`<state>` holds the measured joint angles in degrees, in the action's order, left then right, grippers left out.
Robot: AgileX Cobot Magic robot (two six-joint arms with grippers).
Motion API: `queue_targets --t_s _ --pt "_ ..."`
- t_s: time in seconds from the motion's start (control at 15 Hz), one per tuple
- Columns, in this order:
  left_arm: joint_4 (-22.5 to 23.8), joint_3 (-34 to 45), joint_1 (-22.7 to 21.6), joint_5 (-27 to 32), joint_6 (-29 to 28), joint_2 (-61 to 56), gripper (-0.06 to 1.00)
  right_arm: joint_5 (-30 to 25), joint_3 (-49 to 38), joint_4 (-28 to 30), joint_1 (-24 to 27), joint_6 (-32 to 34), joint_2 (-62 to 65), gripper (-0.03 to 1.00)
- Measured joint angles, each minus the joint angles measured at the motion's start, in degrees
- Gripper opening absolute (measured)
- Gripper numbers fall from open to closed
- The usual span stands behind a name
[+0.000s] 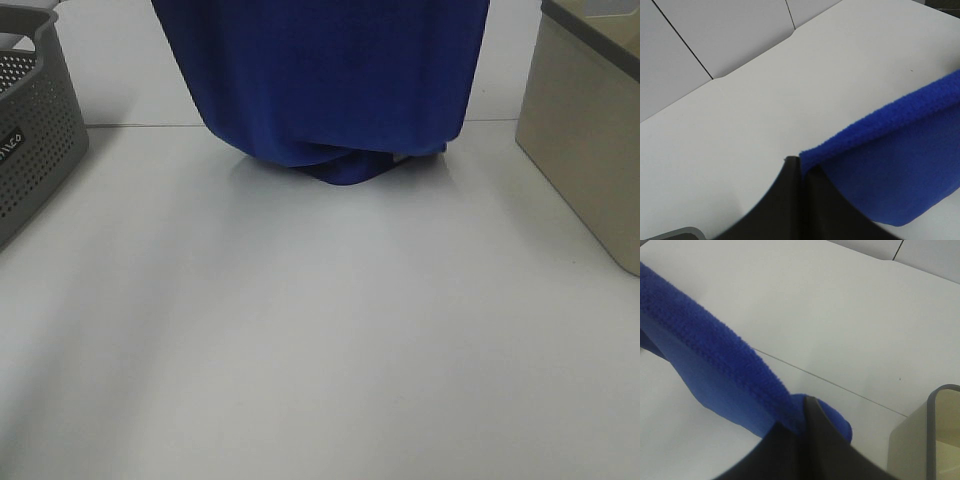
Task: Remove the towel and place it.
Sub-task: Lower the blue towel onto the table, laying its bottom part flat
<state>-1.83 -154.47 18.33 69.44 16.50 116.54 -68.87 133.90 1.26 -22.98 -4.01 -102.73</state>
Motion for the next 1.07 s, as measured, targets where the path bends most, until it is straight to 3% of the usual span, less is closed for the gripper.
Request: queue_targets --t_s 0.47,0.8,1.07 --pt "-0.8 0.0 0.1 0.1 -2.3 -1.8 0.0 -0.1 0.0 -2.8 -0.1 -2.1 4.9 0.01" --pt "1.3 -0.1 0.4 0.1 -2.5 -4.2 0.0 0.2 0.0 -3.8 -0.1 -6.2 5.6 0.01" --pt "1.8 -0.1 0.4 -6.7 -2.5 -4.2 0.0 6.5 0.0 -1.3 -0.1 -6.9 5.5 0.01"
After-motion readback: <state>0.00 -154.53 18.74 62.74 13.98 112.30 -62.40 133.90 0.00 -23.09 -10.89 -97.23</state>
